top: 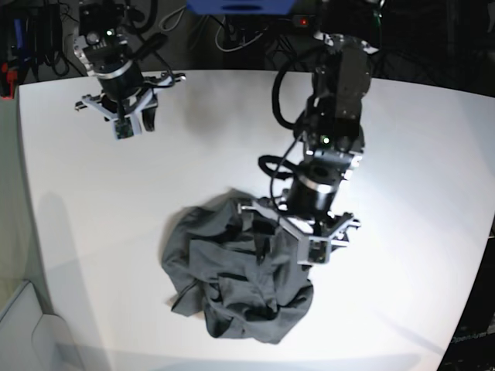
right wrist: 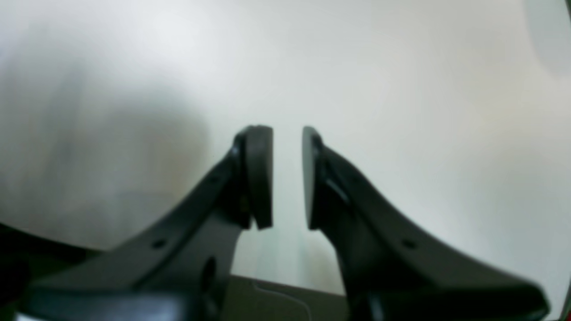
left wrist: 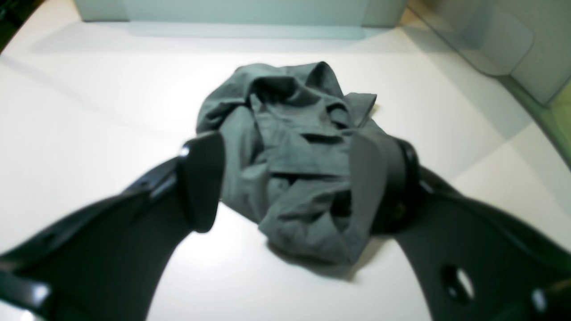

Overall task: Layout the t-shirt on the table in an organized manner, then fold the t-shirt properly
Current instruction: 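Reach the left gripper into the grey t-shirt and grasp fabric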

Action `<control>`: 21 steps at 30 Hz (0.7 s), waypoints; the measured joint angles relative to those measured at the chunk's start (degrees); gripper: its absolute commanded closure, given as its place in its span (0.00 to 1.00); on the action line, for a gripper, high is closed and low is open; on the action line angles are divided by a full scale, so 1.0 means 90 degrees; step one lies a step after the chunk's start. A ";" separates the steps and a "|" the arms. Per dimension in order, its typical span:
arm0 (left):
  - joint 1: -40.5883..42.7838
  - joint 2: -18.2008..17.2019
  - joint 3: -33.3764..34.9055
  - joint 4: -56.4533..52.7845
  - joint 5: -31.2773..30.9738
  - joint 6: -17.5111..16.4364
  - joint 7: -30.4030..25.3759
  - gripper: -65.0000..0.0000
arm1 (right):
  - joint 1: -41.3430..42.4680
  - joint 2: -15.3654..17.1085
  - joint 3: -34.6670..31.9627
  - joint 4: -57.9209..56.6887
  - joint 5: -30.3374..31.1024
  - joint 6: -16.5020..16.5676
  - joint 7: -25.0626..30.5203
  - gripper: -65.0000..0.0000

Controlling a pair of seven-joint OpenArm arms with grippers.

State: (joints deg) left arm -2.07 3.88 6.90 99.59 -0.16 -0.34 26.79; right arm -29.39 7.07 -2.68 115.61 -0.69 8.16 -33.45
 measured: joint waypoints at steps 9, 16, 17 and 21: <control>-0.1477 -0.0005 -0.0053 -0.2696 -0.0005 0.0012 -0.0418 0.34 | 0.0017 0.0039 0.0206 0.0002 0.0005 0.0002 0.0015 0.79; -0.2266 -0.0041 -0.0039 -0.4721 -0.1418 0.0039 -0.1316 0.34 | 0.0044 0.0024 0.0357 0.0000 0.0027 0.0019 0.0024 0.79; -0.2361 -0.0049 -0.0022 -0.5020 -0.1520 0.0039 -0.1343 0.34 | 0.0046 0.0034 0.0408 0.0000 0.0022 0.0017 0.0024 0.79; -0.2667 -0.0024 -0.0002 -0.5901 -0.1783 0.0056 -0.2176 0.34 | 0.0049 0.0041 0.0396 0.0000 0.0005 0.0019 0.0022 0.79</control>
State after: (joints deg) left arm -26.06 3.66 6.87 46.48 -16.21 0.16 7.20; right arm -28.95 7.44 0.89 115.61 -0.64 8.34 -33.26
